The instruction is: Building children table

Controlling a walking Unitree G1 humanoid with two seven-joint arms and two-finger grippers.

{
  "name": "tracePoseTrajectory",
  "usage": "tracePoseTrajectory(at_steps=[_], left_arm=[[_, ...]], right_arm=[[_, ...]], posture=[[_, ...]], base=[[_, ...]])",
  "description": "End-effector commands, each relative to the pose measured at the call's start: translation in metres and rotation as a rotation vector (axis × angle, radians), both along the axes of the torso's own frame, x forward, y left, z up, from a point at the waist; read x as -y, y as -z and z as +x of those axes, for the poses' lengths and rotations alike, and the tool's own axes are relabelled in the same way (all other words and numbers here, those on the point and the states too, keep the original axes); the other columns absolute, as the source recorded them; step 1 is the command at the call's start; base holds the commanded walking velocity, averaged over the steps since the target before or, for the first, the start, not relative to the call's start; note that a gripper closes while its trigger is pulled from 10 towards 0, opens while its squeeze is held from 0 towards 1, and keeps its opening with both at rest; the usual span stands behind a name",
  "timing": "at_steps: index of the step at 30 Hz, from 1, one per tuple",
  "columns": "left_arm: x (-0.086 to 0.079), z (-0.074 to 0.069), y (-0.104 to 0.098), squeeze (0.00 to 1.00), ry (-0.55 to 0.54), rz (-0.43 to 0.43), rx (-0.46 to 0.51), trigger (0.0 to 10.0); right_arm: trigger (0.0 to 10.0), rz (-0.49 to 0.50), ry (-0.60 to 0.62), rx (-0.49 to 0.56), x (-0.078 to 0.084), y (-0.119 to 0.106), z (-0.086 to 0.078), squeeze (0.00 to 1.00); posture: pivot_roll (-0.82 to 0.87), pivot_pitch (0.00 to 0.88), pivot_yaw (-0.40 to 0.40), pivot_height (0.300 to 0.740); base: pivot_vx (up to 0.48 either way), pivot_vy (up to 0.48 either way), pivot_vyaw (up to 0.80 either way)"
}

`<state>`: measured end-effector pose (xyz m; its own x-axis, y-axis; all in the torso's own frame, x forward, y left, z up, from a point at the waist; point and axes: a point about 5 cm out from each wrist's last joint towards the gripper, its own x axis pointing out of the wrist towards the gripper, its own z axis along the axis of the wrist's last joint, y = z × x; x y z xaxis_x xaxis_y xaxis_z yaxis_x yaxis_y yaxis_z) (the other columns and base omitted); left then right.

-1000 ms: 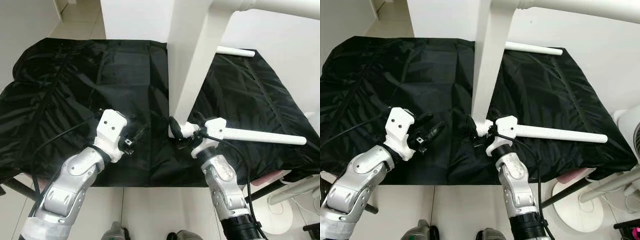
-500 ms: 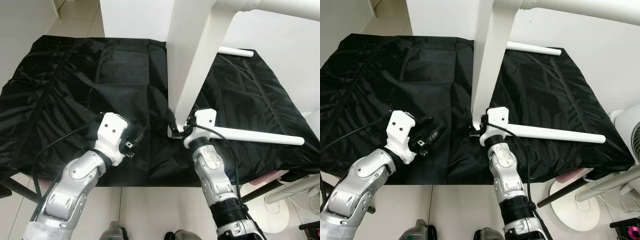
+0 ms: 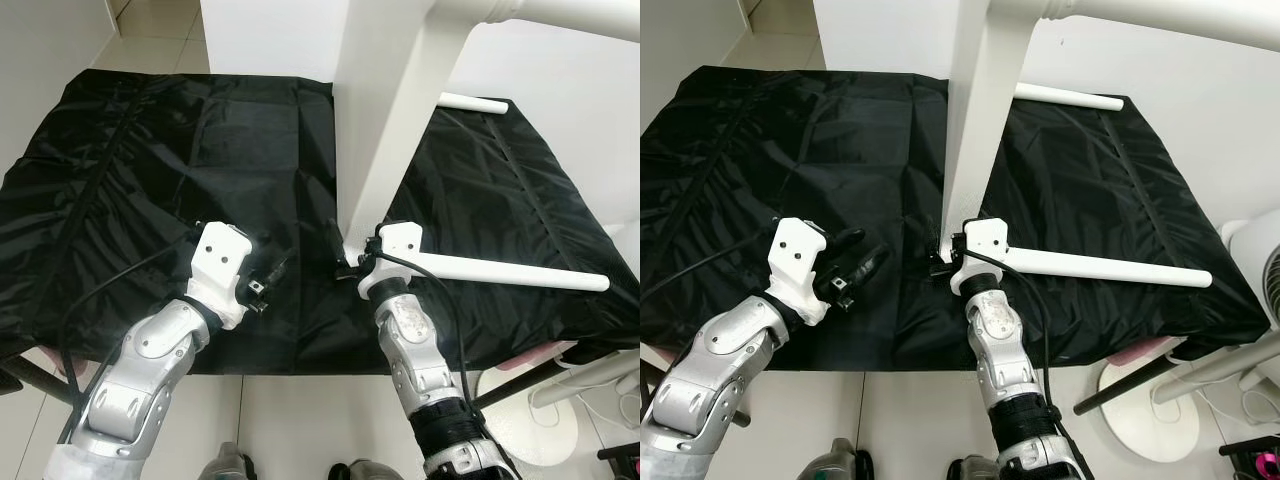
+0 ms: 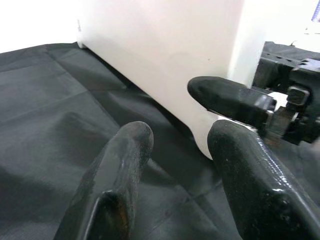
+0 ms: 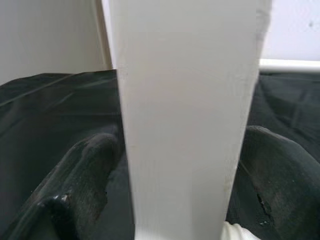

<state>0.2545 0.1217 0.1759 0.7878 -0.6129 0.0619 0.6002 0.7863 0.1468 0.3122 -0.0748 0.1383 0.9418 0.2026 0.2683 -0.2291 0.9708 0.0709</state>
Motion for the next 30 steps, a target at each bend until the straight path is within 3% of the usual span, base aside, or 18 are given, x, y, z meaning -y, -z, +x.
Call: tracePoseTrajectory(at_steps=[1, 3, 7, 20, 26, 30], left_arm=[[0.0, 0.001, 0.001, 0.0, 0.0, 0.009, -0.007, 10.0], [0.0, 0.001, 0.001, 0.0, 0.0, 0.009, -0.007, 10.0], [0.0, 0.002, 0.0, 0.0, 0.001, 0.017, -0.008, 10.0], [0.0, 0.001, 0.0, 0.0, -0.002, 0.017, -0.007, 10.0], [-0.001, 0.001, -0.001, 0.0, -0.005, 0.014, -0.002, 10.0], [-0.001, 0.0, -0.001, 0.0, -0.005, 0.011, 0.0, 10.0]], right_arm=[[10.0, -0.004, 0.054, 0.018, -0.001, -0.004, 0.006, 0.0], [10.0, -0.004, 0.054, 0.018, -0.001, -0.004, 0.006, 0.0], [10.0, -0.004, 0.105, 0.009, -0.02, -0.012, 0.02, 0.0], [10.0, 0.007, 0.102, 0.0, -0.033, -0.02, 0.034, 0.0], [10.0, -0.001, 0.072, 0.036, -0.035, -0.018, 0.029, 0.0], [10.0, -0.008, 0.034, 0.054, -0.029, -0.008, 0.016, 0.0]], posture=[[0.03, 0.078, -0.042, 0.74], [0.03, 0.078, -0.042, 0.74], [0.03, 0.081, -0.037, 0.74], [0.04, 0.082, -0.047, 0.74], [0.05, 0.078, -0.053, 0.74], [0.04, 0.075, -0.057, 0.74]], base=[[0.0, 0.0, 0.0], [0.0, 0.0, 0.0], [0.0, 0.0, 0.0], [0.0, 0.0, 0.0], [0.0, 0.0, 0.0], [0.0, 0.0, 0.0]])
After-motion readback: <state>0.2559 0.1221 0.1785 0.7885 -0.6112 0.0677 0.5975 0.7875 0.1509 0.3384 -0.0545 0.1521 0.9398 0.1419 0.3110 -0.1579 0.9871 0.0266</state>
